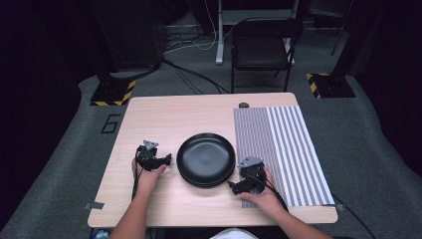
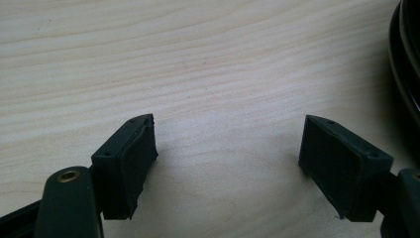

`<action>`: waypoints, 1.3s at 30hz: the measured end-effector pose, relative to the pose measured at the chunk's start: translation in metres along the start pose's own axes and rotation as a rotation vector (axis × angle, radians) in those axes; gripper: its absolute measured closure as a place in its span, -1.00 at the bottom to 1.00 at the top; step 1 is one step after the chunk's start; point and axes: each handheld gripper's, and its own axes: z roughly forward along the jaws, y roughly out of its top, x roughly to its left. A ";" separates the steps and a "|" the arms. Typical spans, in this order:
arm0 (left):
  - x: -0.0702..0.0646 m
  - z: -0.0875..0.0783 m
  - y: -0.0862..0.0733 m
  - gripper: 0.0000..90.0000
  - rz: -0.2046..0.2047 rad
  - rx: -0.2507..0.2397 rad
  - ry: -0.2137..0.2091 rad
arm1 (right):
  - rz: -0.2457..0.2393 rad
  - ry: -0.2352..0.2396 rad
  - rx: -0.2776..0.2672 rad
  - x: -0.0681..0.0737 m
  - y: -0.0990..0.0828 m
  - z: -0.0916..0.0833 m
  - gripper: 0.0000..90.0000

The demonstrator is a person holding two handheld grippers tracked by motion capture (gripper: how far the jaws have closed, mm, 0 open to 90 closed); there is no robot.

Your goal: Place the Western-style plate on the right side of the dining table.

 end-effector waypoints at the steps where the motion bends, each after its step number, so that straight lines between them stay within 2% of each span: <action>1: 0.000 0.000 0.000 -0.51 0.000 0.000 0.000 | 0.000 0.000 0.000 0.000 0.000 0.000 -1.00; 25: 0.000 0.000 0.000 -0.56 0.001 0.003 0.001 | -0.007 -0.002 0.001 0.000 0.000 0.000 -1.00; 29: 0.000 0.000 0.000 -0.56 0.001 0.003 0.001 | 0.007 -0.002 0.002 0.001 0.000 0.000 -1.00; 31: 0.000 0.000 0.000 -0.56 0.002 0.003 0.001 | -0.001 -0.002 0.003 0.000 0.000 -0.001 -0.98; 36: 0.000 0.000 0.000 -0.56 0.000 0.005 -0.001 | 0.024 -0.017 -0.014 0.001 -0.001 -0.001 -0.92; 39: 0.001 0.000 0.000 -0.43 -0.008 0.000 0.000 | 0.029 -0.027 -0.017 0.000 -0.001 -0.003 -0.83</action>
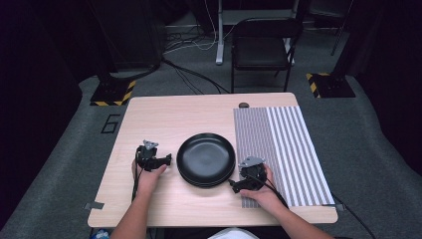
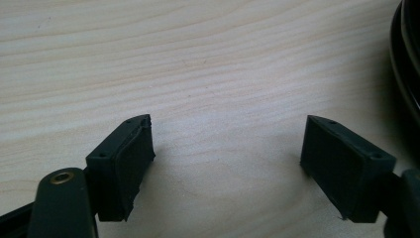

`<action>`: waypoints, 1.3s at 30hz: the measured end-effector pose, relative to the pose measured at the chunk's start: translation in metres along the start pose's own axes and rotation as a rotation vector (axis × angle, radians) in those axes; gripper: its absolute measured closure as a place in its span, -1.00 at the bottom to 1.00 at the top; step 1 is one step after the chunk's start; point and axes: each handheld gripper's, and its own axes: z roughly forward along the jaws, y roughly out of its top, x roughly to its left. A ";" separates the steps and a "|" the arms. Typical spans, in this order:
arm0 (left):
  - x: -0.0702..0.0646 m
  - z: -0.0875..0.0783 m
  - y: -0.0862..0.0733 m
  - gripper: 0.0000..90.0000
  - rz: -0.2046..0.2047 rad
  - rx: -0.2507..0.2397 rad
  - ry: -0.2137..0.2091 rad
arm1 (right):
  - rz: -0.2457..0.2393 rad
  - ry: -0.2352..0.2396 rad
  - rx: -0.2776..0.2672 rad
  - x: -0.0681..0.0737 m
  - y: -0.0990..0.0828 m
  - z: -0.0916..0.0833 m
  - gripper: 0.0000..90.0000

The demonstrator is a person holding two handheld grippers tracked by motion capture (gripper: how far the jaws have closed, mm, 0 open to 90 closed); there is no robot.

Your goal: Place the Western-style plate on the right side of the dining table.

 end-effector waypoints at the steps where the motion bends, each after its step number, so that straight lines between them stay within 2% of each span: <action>1: 0.001 -0.001 0.000 -0.32 -0.002 -0.009 0.002 | 0.013 -0.019 -0.016 -0.001 -0.001 -0.001 -0.70; 3: 0.002 -0.002 -0.001 -0.19 -0.012 -0.013 0.005 | 0.040 -0.033 -0.022 0.000 -0.002 -0.003 -0.62; 6: 0.002 -0.005 0.001 -0.04 -0.024 0.003 0.010 | 0.034 -0.038 -0.031 0.001 -0.003 -0.005 -0.51; 8: 0.002 -0.006 0.001 0.00 -0.027 0.010 0.009 | 0.026 -0.037 -0.039 0.002 -0.004 -0.006 -0.38; 10: 0.001 -0.008 0.002 0.05 -0.050 0.028 0.006 | 0.020 -0.031 -0.047 0.003 -0.004 -0.007 -0.24; 13: -0.001 -0.010 0.003 0.04 -0.046 0.046 -0.003 | 0.012 -0.036 -0.051 0.006 -0.005 -0.009 -0.16; 15: -0.002 -0.011 0.003 0.05 -0.047 0.037 -0.008 | -0.002 -0.047 -0.049 0.007 -0.005 -0.010 -0.10; 18: -0.002 -0.015 0.004 0.07 -0.050 0.009 -0.028 | -0.009 -0.052 -0.037 0.008 -0.005 -0.012 -0.05; 22: -0.004 -0.020 0.006 0.10 -0.034 -0.021 -0.038 | 0.023 -0.035 -0.013 0.008 -0.004 -0.014 -0.02; 24: -0.004 -0.023 0.007 0.09 -0.030 -0.036 -0.044 | 0.027 -0.043 -0.006 0.009 -0.003 -0.016 0.00; 25: -0.006 -0.025 0.008 0.09 0.000 -0.038 -0.030 | 0.014 -0.049 -0.010 0.008 -0.003 -0.016 0.01; 27: -0.008 -0.026 0.010 0.09 0.029 -0.032 -0.022 | 0.019 -0.046 -0.005 0.010 -0.002 -0.017 0.04; 29: -0.010 -0.027 0.010 0.09 0.038 -0.033 -0.022 | 0.013 -0.045 -0.008 0.010 -0.002 -0.018 0.04; 33: -0.012 -0.031 0.012 0.10 0.038 -0.019 -0.045 | 0.006 -0.051 -0.015 0.010 0.000 -0.021 0.05; 39: -0.017 -0.039 0.016 0.11 0.015 -0.051 -0.079 | 0.021 -0.036 -0.026 0.004 0.003 -0.027 0.06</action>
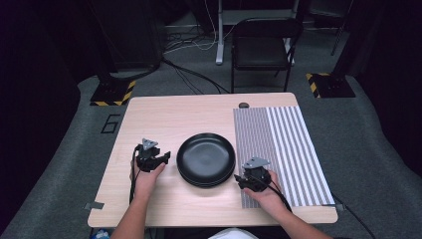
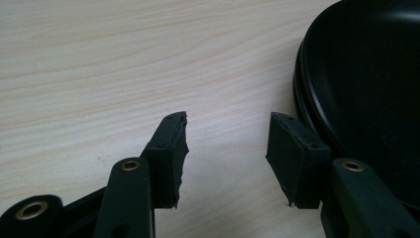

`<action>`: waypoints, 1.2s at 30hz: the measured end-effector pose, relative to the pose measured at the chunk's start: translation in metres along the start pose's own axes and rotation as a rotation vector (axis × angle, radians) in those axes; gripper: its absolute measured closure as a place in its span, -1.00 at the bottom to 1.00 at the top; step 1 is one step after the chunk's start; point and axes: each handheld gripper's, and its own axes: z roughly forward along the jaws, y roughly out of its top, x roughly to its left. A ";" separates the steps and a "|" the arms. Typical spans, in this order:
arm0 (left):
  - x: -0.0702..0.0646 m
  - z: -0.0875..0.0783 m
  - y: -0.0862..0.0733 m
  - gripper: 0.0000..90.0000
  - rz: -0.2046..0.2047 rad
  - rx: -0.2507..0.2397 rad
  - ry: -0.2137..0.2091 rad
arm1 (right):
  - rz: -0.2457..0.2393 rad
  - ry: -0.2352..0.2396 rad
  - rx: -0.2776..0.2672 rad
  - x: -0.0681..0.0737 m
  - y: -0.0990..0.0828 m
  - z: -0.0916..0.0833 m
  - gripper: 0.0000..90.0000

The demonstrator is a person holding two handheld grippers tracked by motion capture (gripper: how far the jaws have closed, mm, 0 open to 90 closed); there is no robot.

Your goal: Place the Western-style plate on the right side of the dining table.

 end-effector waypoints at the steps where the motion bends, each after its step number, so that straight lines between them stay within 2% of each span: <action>1: -0.001 -0.001 0.001 0.12 -0.006 0.001 -0.008 | 0.006 0.004 0.001 -0.001 0.001 -0.001 0.05; 5: -0.004 -0.004 0.001 0.17 -0.046 0.011 -0.023 | 0.012 0.006 0.001 -0.005 0.006 -0.006 0.06; 8: -0.004 -0.006 0.002 0.20 -0.050 0.011 -0.041 | 0.008 0.003 -0.006 -0.009 0.011 -0.011 0.06; 9: -0.004 -0.007 0.002 0.20 -0.050 0.010 -0.043 | 0.024 -0.002 -0.003 -0.009 0.012 -0.013 0.06; 10: -0.005 -0.007 0.002 0.20 -0.051 0.008 -0.046 | 0.006 -0.006 -0.006 -0.011 0.014 -0.014 0.06; 15: -0.007 -0.011 0.003 0.23 -0.065 0.002 -0.071 | 0.016 -0.015 -0.013 -0.015 0.019 -0.018 0.07; 21: -0.011 -0.013 0.005 0.26 -0.058 0.004 -0.075 | 0.028 -0.013 -0.017 -0.019 0.025 -0.016 0.15; 22: -0.013 -0.013 0.005 0.27 -0.055 0.011 -0.080 | 0.048 0.025 -0.004 -0.020 0.027 -0.014 0.19; 27: -0.015 -0.014 0.006 0.27 -0.055 0.010 -0.102 | 0.049 0.036 -0.012 -0.022 0.030 -0.010 0.26; 28: -0.016 -0.014 0.006 0.26 -0.043 0.004 -0.101 | 0.053 0.042 -0.021 -0.023 0.031 -0.009 0.28; 31: -0.016 -0.015 0.006 0.21 -0.045 -0.016 -0.120 | 0.056 0.040 -0.035 -0.024 0.034 -0.007 0.31; 32: -0.016 -0.015 0.006 0.14 -0.045 -0.016 -0.120 | 0.060 0.042 -0.039 -0.025 0.035 -0.007 0.34; 34: -0.017 -0.018 0.009 0.10 -0.025 -0.040 -0.094 | 0.071 0.057 -0.042 -0.028 0.038 -0.006 0.37; 36: -0.018 -0.019 0.010 0.09 -0.012 -0.050 -0.090 | 0.080 0.054 -0.044 -0.029 0.040 -0.005 0.39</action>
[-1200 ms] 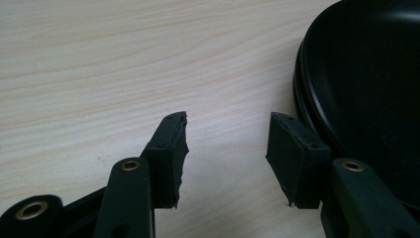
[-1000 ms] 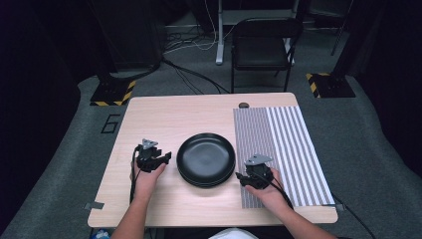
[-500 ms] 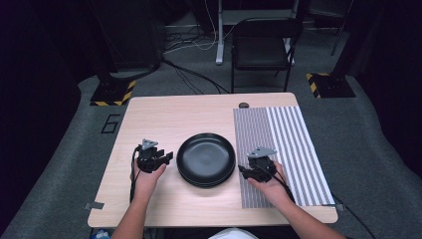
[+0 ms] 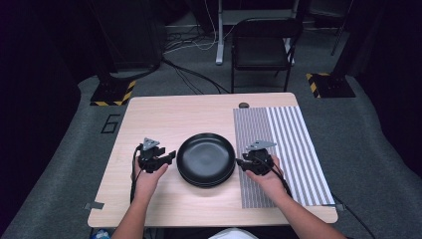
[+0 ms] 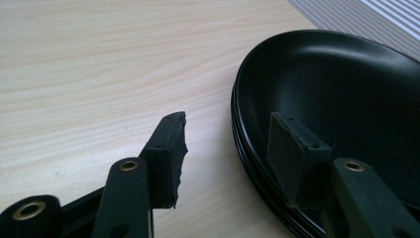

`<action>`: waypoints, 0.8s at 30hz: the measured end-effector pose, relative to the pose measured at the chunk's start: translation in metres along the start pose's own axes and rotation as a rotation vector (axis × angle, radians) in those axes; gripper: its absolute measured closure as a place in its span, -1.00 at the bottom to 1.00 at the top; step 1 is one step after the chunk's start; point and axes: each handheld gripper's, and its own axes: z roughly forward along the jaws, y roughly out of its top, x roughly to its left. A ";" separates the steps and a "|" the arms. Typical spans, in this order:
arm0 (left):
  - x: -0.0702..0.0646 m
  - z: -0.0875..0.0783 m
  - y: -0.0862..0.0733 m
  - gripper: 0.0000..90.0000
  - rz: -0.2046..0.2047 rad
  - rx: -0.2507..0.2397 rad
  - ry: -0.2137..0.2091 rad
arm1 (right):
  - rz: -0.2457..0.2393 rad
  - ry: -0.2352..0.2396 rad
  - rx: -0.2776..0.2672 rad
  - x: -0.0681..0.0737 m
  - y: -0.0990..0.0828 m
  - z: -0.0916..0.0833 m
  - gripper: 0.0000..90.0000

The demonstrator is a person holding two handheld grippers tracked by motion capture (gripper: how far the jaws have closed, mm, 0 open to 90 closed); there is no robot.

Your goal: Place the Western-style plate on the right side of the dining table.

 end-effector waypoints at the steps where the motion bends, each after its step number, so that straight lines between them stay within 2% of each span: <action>1: 0.000 0.000 0.000 0.09 0.000 0.000 0.000 | 0.000 0.000 0.000 0.000 0.000 0.000 0.39; 2: -0.001 0.000 -0.001 0.09 -0.001 0.009 0.001 | 0.024 0.012 0.002 -0.002 0.002 0.001 0.41; 4: 0.000 0.002 -0.002 0.11 -0.016 0.022 -0.006 | 0.038 0.015 0.001 -0.004 0.003 0.003 0.41; 7: 0.002 0.004 -0.004 0.20 -0.055 0.045 -0.040 | 0.061 0.027 -0.003 -0.007 0.005 0.006 0.40; 9: 0.003 0.004 -0.004 0.21 -0.065 0.044 -0.050 | 0.075 0.026 -0.013 -0.009 0.006 0.007 0.38; 12: 0.002 0.004 -0.003 0.20 -0.076 0.041 -0.056 | 0.086 0.019 -0.018 -0.012 0.008 0.009 0.35; 17: -0.001 0.008 -0.004 0.30 -0.092 0.062 -0.073 | 0.093 0.017 -0.021 -0.013 0.010 0.011 0.31; 19: -0.002 0.010 -0.005 0.35 -0.109 0.073 -0.088 | 0.096 0.022 -0.025 -0.014 0.009 0.013 0.31; 20: -0.004 0.012 -0.005 0.36 -0.141 0.075 -0.098 | 0.106 0.028 -0.026 -0.014 0.009 0.013 0.31; 24: -0.004 0.015 -0.005 0.44 -0.165 0.095 -0.115 | 0.122 0.047 -0.021 -0.013 0.007 0.015 0.33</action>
